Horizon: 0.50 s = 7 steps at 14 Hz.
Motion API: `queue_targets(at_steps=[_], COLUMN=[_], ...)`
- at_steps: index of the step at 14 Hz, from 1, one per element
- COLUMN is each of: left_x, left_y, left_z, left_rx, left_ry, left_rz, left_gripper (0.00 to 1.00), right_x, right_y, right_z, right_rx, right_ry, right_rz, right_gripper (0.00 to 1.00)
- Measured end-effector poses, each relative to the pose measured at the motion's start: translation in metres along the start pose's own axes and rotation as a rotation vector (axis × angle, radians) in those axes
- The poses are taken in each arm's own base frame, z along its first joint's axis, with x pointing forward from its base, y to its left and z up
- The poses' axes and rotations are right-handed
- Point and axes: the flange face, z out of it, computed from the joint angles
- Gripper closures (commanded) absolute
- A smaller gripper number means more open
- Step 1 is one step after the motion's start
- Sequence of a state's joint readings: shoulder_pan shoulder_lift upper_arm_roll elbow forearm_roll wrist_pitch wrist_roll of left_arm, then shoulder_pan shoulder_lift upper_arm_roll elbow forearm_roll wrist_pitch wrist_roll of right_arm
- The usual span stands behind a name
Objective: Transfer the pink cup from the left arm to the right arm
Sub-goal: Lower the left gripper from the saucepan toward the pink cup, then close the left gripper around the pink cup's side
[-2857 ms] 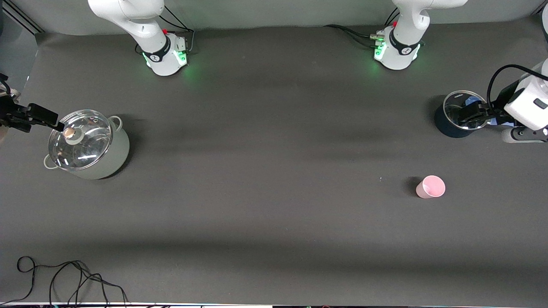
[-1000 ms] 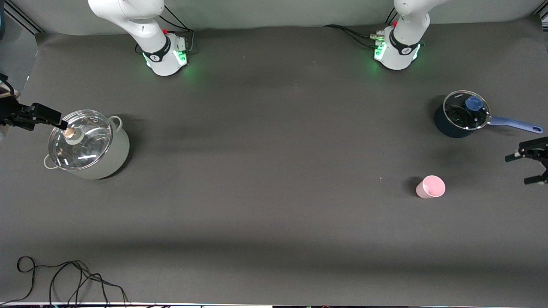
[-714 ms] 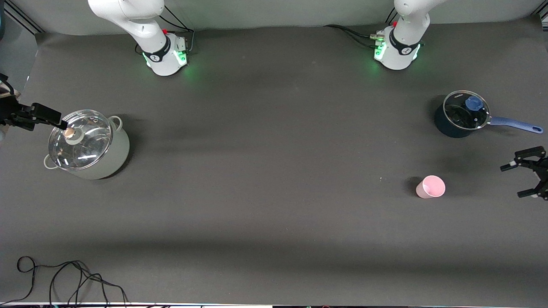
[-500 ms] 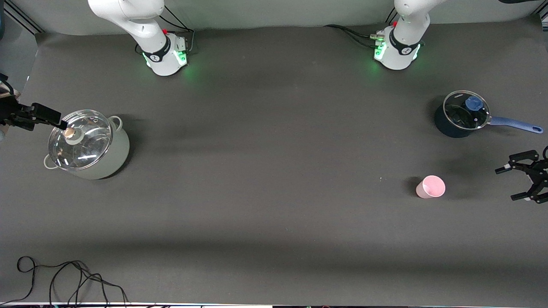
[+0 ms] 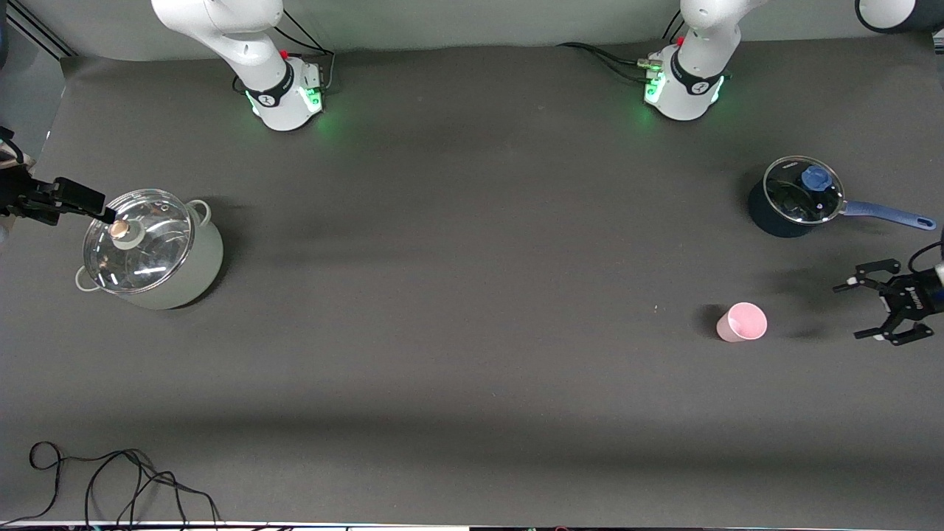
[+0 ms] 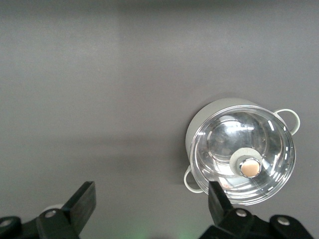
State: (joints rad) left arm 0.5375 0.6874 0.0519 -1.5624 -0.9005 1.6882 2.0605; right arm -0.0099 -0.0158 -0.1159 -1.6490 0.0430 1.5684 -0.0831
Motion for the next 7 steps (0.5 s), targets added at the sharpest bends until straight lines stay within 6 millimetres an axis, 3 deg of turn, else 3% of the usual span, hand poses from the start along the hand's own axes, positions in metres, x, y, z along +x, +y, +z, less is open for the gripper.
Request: queue_targets(at_steps=[4,7], left_x=[-0.062,-0.089], left_y=[0.015,0.028], left_z=[0.023,0.043], left_rx=[-0.005,0.009], left_ry=[0.086,0.154], left_rz=[0.103,0.156], left_gripper=[0.0,0.0], right_x=[0.0,0.0], right_y=[0.0,0.0], right_z=[0.0,0.0], right_rx=[0.0,0.0], right_ry=[0.0,0.0], right_rz=[0.0,0.0], right_gripper=[0.0,0.0])
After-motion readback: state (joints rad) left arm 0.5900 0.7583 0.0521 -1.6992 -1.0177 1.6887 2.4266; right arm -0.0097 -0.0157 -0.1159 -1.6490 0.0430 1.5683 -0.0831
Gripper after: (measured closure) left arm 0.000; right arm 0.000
